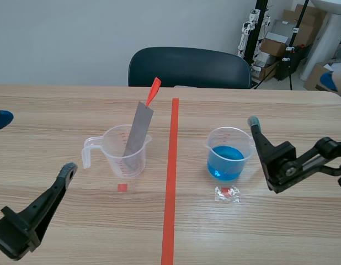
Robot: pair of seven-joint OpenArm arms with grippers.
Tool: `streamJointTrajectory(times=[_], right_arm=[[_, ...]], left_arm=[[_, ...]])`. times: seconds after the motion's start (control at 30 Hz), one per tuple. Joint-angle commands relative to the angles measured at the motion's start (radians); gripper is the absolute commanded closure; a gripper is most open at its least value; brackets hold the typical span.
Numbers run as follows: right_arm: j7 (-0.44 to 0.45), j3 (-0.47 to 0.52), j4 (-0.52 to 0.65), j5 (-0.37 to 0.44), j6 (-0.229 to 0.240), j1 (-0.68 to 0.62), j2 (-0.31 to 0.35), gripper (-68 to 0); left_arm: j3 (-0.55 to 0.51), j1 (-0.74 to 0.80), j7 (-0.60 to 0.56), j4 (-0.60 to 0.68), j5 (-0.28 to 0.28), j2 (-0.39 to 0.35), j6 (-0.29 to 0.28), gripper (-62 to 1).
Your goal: Do the redox reaction experiment. return to the home posture
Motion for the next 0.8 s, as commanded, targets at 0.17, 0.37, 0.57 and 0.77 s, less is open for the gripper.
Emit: streamJointTrajectory(times=[0.17,0.37,0.57,0.77], right_arm=[[-0.005,0.080,0.015,0.122,0.014,-0.013,0.005,-67.9],[-0.043,0.140,0.015,0.182,0.120,-0.013,0.007,-67.9],[-0.042,0.131,0.015,0.251,0.120,-0.016,0.114,-67.9],[-0.042,0.122,0.015,0.311,0.120,-0.030,0.209,-67.9]], left_arm=[[0.000,0.071,-0.014,0.073,0.119,0.119,0.001,-62.3],[0.000,0.113,-0.013,0.132,0.149,0.160,-0.016,-62.3],[0.000,0.115,0.001,0.153,0.149,0.160,-0.016,-62.3],[0.000,0.115,-0.002,0.153,0.148,0.160,-0.013,-62.3]])
